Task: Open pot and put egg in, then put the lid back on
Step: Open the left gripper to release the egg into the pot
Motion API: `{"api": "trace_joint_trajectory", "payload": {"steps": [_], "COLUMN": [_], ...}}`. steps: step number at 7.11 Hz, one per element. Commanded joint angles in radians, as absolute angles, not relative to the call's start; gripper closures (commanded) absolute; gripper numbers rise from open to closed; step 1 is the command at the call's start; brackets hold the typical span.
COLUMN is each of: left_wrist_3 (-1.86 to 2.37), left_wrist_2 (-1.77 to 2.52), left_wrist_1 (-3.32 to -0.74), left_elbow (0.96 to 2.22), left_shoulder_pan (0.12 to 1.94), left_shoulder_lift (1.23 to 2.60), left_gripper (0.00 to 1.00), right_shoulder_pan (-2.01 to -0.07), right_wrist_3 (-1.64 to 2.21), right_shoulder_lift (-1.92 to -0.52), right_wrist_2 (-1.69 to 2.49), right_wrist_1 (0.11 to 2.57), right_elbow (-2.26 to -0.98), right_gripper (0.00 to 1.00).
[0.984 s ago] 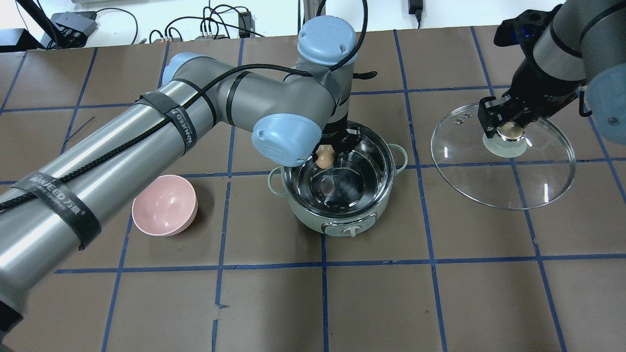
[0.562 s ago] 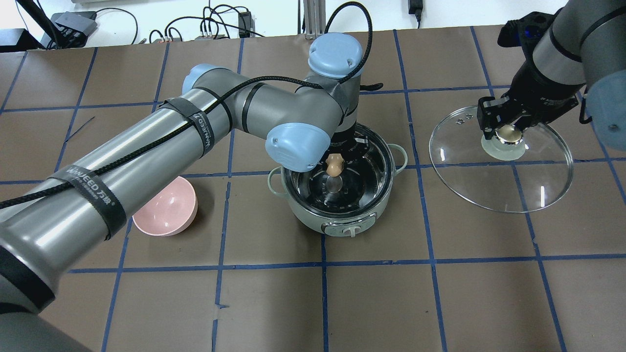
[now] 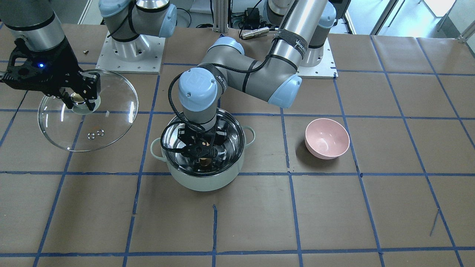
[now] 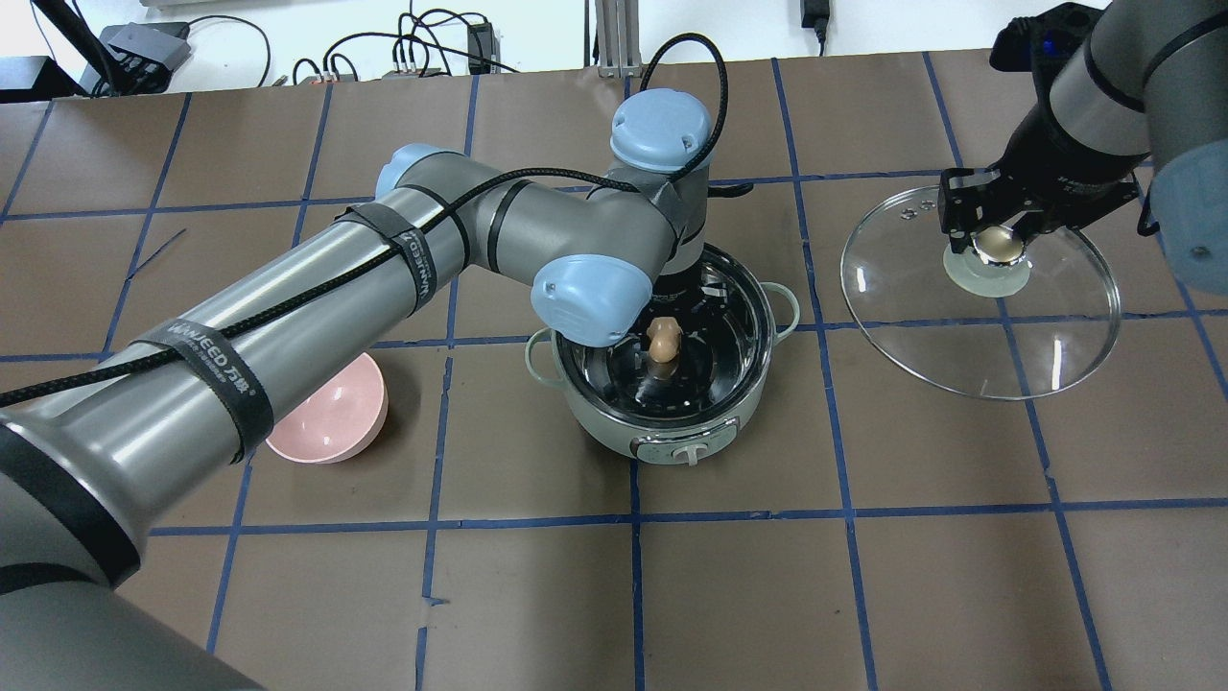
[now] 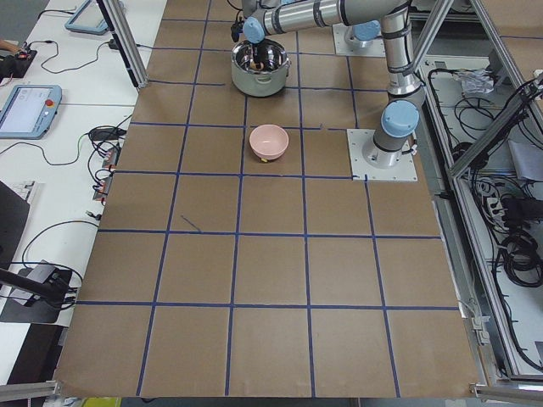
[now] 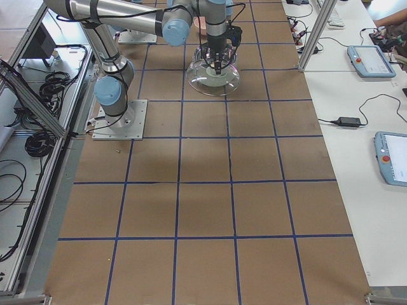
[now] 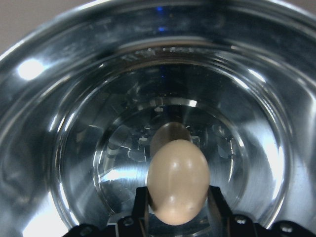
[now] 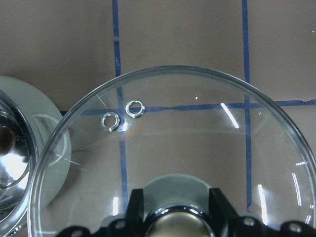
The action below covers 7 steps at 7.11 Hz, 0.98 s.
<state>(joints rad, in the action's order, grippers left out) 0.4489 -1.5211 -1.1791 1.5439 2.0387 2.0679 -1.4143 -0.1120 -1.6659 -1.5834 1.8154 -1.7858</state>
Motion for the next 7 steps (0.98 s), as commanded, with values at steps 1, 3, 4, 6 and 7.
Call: {"api": "trace_joint_trajectory", "payload": {"steps": [1, 3, 4, 6, 7], "left_wrist_3": [0.449, 0.446, 0.448, 0.442, 0.439], "left_wrist_2": [-1.520, -1.522, -1.526, -1.523, -1.525], "left_wrist_1": [-1.178, -1.178, -1.178, -1.181, -1.183], "left_elbow": [1.554, 1.554, 1.554, 1.555, 1.554], "left_shoulder_pan": [2.039, 2.039, 2.039, 2.039, 2.039], "left_shoulder_lift": [2.068, 2.068, 2.065, 2.033, 2.014], "left_gripper": [0.73, 0.50, 0.49, 0.16, 0.00], "right_shoulder_pan": [-1.414, -1.413, -1.413, -1.413, -1.414], "right_wrist_3": [-0.113, -0.121, -0.121, -0.121, -0.121], "right_shoulder_lift": [-1.666, -1.670, -1.672, -1.674, -1.674], "right_wrist_2": [-1.583, -1.578, -1.578, -1.578, -1.578], "right_wrist_1": [1.821, 1.836, 1.838, 1.838, 1.838], "right_elbow": [-1.787, -1.787, -1.790, -1.795, -1.795], "right_gripper": [0.61, 0.61, 0.61, 0.61, 0.61]}}
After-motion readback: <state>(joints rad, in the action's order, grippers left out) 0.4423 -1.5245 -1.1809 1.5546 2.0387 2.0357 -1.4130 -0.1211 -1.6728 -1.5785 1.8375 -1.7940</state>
